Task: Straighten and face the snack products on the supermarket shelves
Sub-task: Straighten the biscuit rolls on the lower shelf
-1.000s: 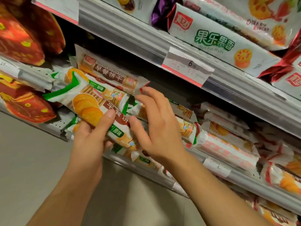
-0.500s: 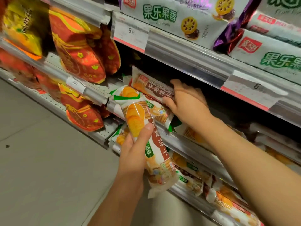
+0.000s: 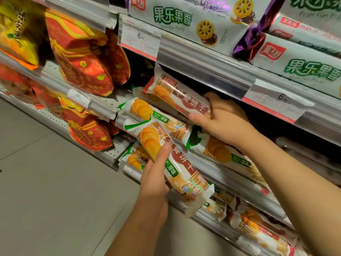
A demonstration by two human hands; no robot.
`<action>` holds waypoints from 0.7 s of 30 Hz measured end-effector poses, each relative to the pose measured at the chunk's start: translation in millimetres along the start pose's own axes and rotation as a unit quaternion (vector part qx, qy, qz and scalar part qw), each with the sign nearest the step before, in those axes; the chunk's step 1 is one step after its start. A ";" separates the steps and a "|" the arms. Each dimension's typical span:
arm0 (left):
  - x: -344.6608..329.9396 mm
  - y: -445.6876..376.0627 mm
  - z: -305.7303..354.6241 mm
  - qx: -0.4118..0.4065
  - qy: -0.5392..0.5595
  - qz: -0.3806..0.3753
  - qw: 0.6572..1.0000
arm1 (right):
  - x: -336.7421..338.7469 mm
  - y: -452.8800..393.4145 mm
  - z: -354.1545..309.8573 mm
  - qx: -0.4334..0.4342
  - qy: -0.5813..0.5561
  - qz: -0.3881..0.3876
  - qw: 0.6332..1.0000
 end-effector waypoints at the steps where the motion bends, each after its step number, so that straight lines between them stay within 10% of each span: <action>1: -2.3 0.0 -0.3 0.002 0.018 -0.006 1.000 | 3.5 11.8 -1.2 0.007 -0.001 0.000 1.000; 7: -10.6 3.3 -12.1 0.033 0.023 -0.030 0.999 | 17.5 85.6 18.2 0.026 -0.007 0.022 0.999; 21: -46.9 10.4 -45.9 0.032 -0.078 -0.143 0.986 | 55.8 294.6 172.0 -0.241 0.135 0.085 0.957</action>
Point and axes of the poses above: each hand's wrist, its own y-axis away from the middle knuckle, its own x-axis out of the back of the hand, z = x × y, the point moved 8 cm from there along -y, towards the middle knuckle, and after that the axes turned 12 degrees about -z, right-handed, at the moved point
